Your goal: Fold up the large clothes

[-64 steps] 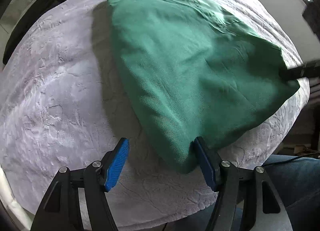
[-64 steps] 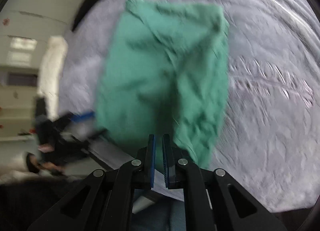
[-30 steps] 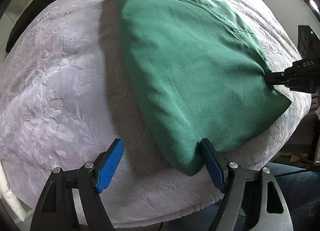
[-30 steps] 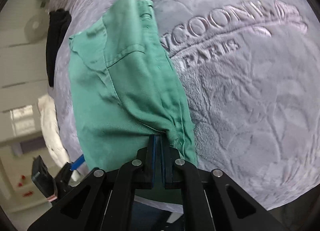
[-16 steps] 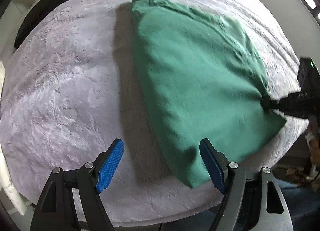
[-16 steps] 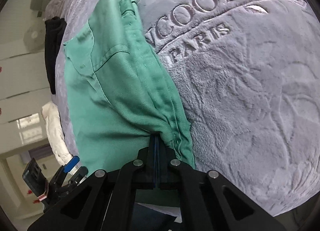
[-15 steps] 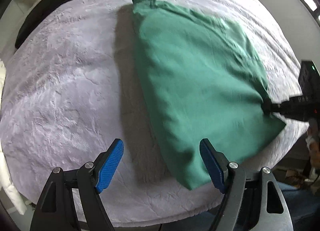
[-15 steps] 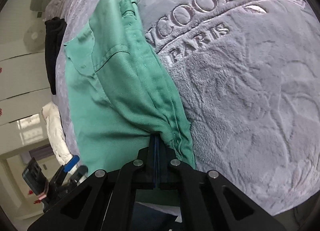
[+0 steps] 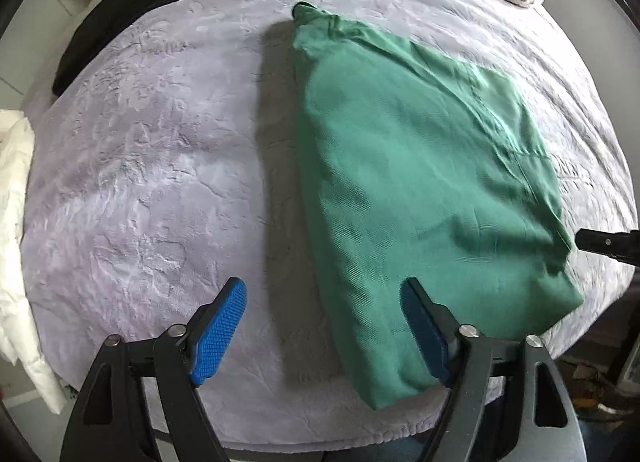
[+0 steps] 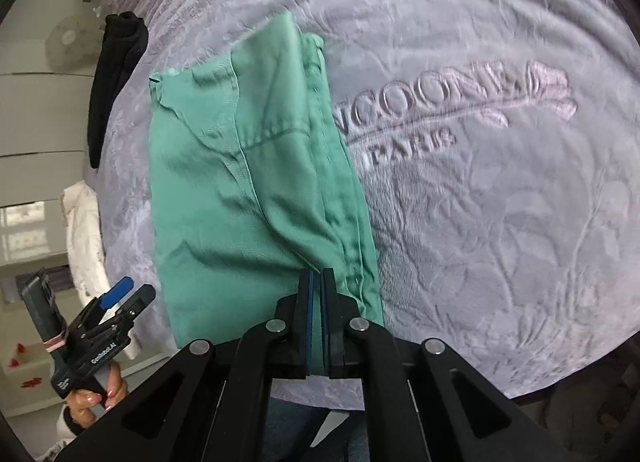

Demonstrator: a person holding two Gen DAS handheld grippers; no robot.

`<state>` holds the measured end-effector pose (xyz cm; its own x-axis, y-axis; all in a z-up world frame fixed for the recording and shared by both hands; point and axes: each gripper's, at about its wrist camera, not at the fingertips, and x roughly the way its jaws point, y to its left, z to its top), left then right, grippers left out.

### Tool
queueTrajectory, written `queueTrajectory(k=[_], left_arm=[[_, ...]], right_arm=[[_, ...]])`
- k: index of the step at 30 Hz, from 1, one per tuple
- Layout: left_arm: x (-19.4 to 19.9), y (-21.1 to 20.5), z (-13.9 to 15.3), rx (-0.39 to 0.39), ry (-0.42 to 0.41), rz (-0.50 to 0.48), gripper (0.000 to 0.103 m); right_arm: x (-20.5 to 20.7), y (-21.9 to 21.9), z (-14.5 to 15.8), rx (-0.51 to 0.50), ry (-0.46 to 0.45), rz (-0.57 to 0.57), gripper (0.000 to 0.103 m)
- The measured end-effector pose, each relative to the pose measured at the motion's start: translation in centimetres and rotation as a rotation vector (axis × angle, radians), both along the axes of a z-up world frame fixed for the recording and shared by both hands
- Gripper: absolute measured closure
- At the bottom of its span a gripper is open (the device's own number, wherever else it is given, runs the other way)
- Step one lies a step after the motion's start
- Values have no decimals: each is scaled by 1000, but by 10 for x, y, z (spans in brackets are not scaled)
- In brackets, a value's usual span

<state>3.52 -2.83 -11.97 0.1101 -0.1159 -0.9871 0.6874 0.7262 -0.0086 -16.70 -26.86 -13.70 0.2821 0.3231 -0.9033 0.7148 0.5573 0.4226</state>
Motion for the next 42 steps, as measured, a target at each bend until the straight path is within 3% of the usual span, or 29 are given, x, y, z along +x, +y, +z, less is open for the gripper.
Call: queueTrajectory(k=[1,2,3,4,5,14,20,21,22,30,42], left_arm=[[1,-1,2,3,-16,8,0],[2,-1,4,-1,-33,12,0],[3,-2,6,-4,-39,14,0],[4,-3,7,-5,-39,17,0],[5,-4,8,-5,-38,22,0],[9,-16,21,30,-66,31,0],[11,-23,34,0,-74,41,0],[11,-24,35,-4,-78,42,0],[11,-26,37,-5,-88,42,0],[10,-33,48,10,-148,63,0],[4,-38,49,17,-123,44,0]], right_arm=[[5,0,4,-20,10,11,94],[8,1,6,-36,16,20,88],[12,2,10,-59,24,33,64],[16,4,13,-77,29,42,32],[19,5,16,-94,33,51,23],[50,18,42,-242,80,134,18],[61,27,59,-357,97,158,14],[62,27,62,-365,100,158,12],[63,27,63,-372,105,156,0],[68,30,69,-411,120,140,0],[72,34,71,-438,137,156,0]])
